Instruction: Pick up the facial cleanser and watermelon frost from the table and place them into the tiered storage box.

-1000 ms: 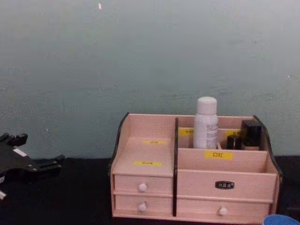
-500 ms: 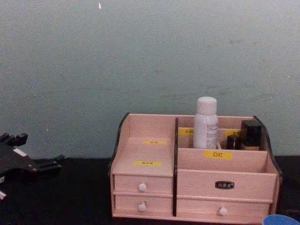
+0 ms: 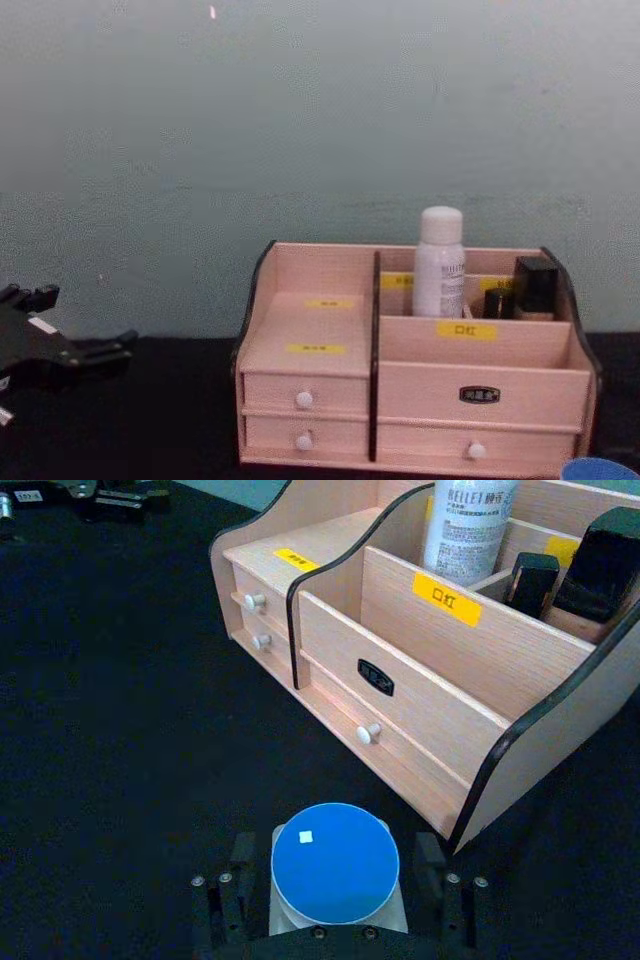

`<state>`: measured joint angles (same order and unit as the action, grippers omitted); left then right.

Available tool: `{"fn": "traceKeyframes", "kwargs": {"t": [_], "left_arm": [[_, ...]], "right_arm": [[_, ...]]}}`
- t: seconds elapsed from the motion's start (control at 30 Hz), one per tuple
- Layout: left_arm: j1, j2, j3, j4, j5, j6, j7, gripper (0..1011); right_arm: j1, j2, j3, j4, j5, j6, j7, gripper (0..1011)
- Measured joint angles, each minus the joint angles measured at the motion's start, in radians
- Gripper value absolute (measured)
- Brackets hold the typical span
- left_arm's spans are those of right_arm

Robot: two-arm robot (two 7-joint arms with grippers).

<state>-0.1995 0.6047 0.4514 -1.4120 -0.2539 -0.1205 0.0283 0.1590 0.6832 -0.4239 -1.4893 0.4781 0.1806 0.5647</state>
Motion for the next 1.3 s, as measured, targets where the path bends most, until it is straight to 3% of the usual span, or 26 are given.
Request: {"fn": "traceKeyframes", "kwargs": {"t": [0.7, 1.07, 1.3], "left_arm": [[0.0, 0.0, 0.0, 0.0, 0.0, 0.0, 0.0, 1001], [0.0, 0.0, 0.0, 0.0, 0.0, 0.0, 0.0, 1001], [0.0, 0.0, 0.0, 0.0, 0.0, 0.0, 0.0, 1001]], "right_arm": [[-0.001, 0.001, 0.001, -0.001, 0.0, 0.0, 0.0, 1000], [-0.001, 0.001, 0.001, -0.002, 0.001, -0.001, 0.0, 726], [-0.001, 0.001, 0.001, -0.002, 0.001, -0.001, 0.0, 710]]}}
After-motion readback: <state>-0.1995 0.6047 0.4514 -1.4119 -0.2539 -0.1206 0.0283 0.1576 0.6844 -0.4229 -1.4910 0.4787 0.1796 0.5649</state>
